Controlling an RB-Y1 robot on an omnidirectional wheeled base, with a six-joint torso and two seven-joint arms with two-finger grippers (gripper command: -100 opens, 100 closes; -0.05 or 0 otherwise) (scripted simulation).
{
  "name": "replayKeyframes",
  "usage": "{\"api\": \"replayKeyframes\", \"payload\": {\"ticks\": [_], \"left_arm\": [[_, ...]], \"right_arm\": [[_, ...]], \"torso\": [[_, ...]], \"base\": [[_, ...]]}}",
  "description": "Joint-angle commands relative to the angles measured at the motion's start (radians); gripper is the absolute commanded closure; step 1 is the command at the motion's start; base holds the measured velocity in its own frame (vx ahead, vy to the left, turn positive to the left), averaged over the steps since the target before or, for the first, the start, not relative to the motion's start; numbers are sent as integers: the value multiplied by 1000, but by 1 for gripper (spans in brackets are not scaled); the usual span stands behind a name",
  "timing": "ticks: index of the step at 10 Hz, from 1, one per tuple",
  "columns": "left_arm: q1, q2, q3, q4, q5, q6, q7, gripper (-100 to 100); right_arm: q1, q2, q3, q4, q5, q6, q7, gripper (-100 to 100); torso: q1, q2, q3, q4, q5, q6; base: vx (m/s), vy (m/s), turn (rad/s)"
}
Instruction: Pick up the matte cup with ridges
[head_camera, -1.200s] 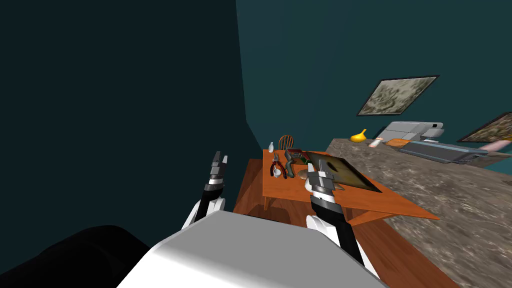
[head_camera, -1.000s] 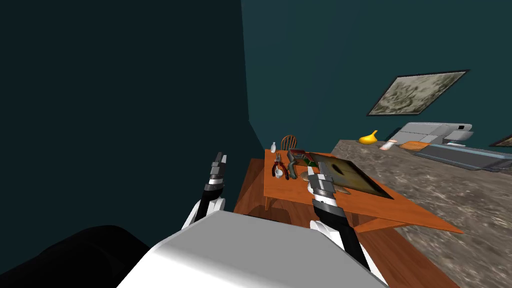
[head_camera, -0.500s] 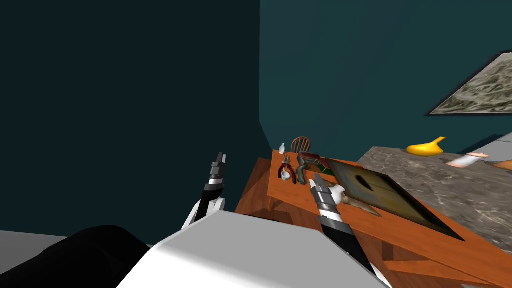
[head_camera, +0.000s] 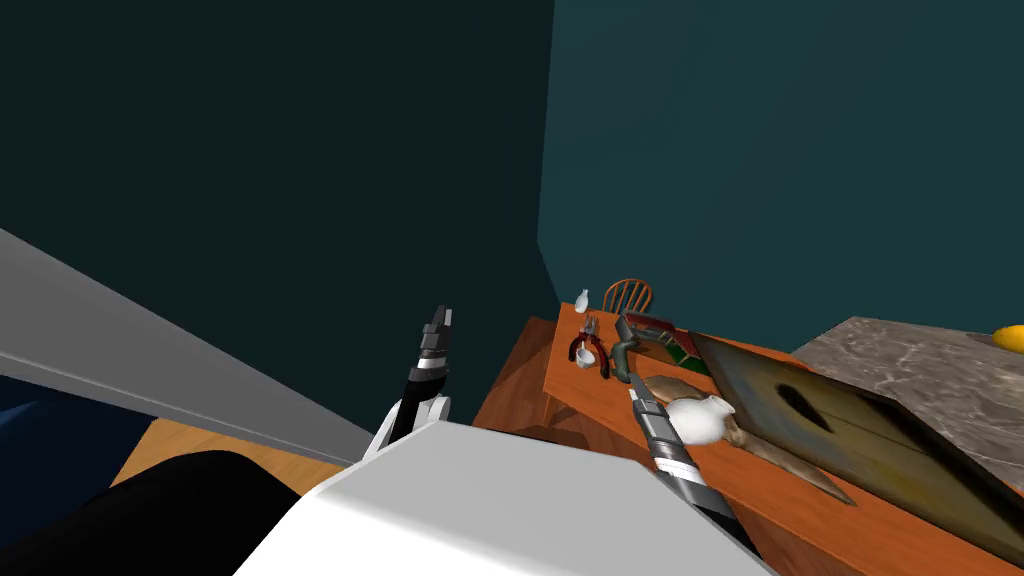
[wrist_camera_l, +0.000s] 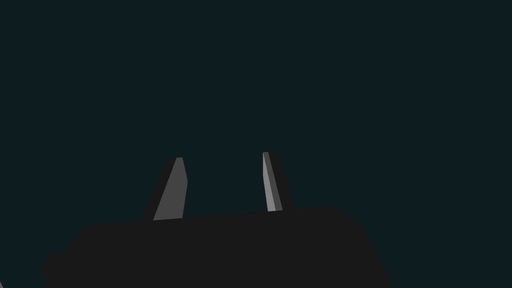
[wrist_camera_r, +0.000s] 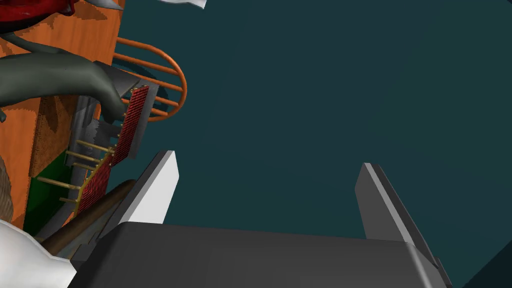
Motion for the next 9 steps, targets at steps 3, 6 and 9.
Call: {"api": "replayKeyframes", "payload": {"ticks": [3,6,9], "left_arm": [[0,0,0,0,0,0,0,0],[0,0,0,0,0,0,0,0],[0,0,0,0,0,0,0,0]], "right_arm": [[109,-51,-24,104,33,0,56,-100],[187,-78,-36,184,56,4,96,-100],[256,-104,-49,255,80,9,136,-100]], "torso": [[0,1,0,0,0,-1],[0,0,0,0,0,0],[0,-1,-1,0,0,0]], "base": [[-31,-24,408],[-26,-15,372],[-12,-6,393]]}}
